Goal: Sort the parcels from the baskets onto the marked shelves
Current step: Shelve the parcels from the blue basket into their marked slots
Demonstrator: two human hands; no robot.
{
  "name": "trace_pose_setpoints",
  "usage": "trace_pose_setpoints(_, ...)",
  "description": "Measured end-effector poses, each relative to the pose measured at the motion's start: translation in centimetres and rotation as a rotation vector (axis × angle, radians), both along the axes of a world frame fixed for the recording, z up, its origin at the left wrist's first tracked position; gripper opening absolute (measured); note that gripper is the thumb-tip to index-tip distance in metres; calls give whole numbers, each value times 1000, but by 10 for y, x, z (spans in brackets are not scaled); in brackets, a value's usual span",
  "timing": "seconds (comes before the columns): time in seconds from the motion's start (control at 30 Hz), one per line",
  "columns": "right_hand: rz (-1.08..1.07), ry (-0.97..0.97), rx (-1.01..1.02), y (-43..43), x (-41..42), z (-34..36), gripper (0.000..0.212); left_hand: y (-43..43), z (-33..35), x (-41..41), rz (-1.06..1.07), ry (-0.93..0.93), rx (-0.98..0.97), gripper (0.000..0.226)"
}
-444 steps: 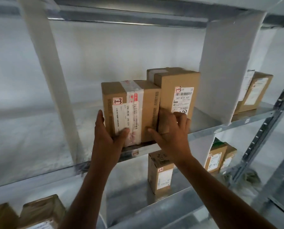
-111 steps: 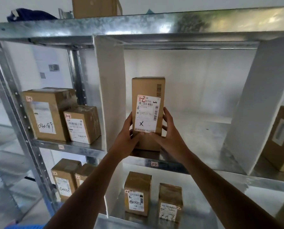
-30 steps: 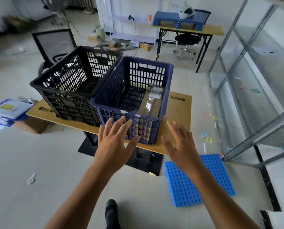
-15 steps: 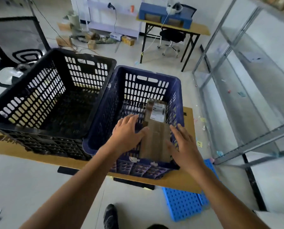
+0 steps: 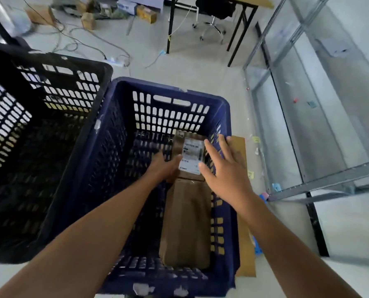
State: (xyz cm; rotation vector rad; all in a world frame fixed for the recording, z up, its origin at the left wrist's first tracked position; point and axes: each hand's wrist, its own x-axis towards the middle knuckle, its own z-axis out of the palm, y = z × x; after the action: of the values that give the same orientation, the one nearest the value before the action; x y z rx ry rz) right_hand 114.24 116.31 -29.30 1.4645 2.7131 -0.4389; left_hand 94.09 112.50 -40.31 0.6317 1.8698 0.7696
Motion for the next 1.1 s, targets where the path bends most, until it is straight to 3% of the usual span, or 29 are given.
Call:
trace_pose_setpoints(0.1,-8,27,44,7,-4,-8,71,10,-19,11,-14,-164,-11,103)
trace_pose_setpoints(0.43,-20,95,79,5,-3,-11,77,7,-26,17,60,-189,163,101)
trace_pose_setpoints(0.7,-89,234,54,-7,-4,6,82,-28,61,-7,102,-186,451,96)
trace_pose_setpoints(0.77,-147,342,61,-19,-2,16,84,-42,93,-14,87,-239,535,93)
trace_pose_setpoints(0.83,-232,572,-57,-43,-6,29,83,-63,121,-19,10,-298,618,90)
trace_pose_setpoints(0.97,-211,942,-228,-108,-14,55,74,-121,164,-11,-216,-327,725,88)
trace_pose_setpoints(1.1,-316,1050,-127,-194,-6,74,73,-184,178,-2,-358,-361,776,88)
